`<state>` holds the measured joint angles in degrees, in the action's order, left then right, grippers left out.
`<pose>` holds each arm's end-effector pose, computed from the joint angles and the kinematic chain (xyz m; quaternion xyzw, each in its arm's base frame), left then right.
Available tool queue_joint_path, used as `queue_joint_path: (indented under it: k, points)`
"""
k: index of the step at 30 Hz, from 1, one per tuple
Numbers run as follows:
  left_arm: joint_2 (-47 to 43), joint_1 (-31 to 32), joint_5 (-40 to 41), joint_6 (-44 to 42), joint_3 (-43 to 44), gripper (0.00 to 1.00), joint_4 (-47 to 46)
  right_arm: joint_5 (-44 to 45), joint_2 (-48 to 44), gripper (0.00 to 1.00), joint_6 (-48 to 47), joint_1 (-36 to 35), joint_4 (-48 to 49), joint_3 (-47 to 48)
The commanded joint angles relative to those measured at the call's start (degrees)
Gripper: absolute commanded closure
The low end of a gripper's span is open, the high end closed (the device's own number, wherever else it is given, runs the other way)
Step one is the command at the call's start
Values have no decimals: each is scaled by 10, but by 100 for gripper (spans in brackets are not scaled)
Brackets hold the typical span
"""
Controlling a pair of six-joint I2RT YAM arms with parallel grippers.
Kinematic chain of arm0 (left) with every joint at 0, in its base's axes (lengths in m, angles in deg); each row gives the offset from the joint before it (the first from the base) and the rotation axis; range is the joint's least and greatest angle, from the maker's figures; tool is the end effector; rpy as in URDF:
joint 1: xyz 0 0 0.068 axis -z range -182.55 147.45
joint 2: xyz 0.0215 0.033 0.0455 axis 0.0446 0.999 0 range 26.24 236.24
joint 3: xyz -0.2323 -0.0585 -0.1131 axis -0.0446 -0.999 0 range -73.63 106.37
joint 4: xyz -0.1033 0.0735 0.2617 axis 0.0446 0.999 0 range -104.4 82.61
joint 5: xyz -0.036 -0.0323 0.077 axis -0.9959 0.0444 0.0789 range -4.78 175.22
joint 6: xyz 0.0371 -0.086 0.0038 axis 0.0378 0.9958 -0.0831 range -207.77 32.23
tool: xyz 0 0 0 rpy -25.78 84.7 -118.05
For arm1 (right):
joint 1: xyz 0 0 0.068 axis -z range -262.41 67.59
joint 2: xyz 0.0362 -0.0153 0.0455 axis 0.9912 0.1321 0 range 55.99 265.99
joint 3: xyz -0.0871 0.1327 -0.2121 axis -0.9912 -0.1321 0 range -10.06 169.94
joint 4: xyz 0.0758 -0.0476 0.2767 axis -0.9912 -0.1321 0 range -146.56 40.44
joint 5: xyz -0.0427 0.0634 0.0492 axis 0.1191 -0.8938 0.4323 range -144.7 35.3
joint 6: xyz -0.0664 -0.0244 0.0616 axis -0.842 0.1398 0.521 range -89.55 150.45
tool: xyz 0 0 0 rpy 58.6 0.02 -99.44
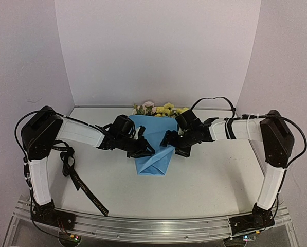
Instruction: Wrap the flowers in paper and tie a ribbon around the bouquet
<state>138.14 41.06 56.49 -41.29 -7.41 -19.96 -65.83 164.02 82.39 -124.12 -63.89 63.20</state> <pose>0.3084 -0.3499 0.0998 0.0827 0.8807 -0.4480 0.1295 0.3347 0.3201 0.1300 0.0494 0.9319 0.3158 0.1717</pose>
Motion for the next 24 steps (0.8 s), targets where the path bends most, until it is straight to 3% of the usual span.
queue_joint_path:
  k: [1, 9, 15, 19, 24]
  points:
    - [0, 3, -8, 0, 12, 76, -15, -12, -42, 13, 37, 3, -10, -22]
    - [8, 5, -9, -3, 13, 76, -15, -52, -12, 37, 110, 3, 36, -12]
    - [11, 9, -14, -5, 15, 76, -14, -60, 10, 39, 134, 5, 51, 0]
    - [11, 12, -18, -5, 16, 76, -15, -69, 29, 47, 142, 6, 59, 11]
    - [15, 14, -30, -5, 17, 76, -19, -76, 49, 66, 131, 8, 63, 33]
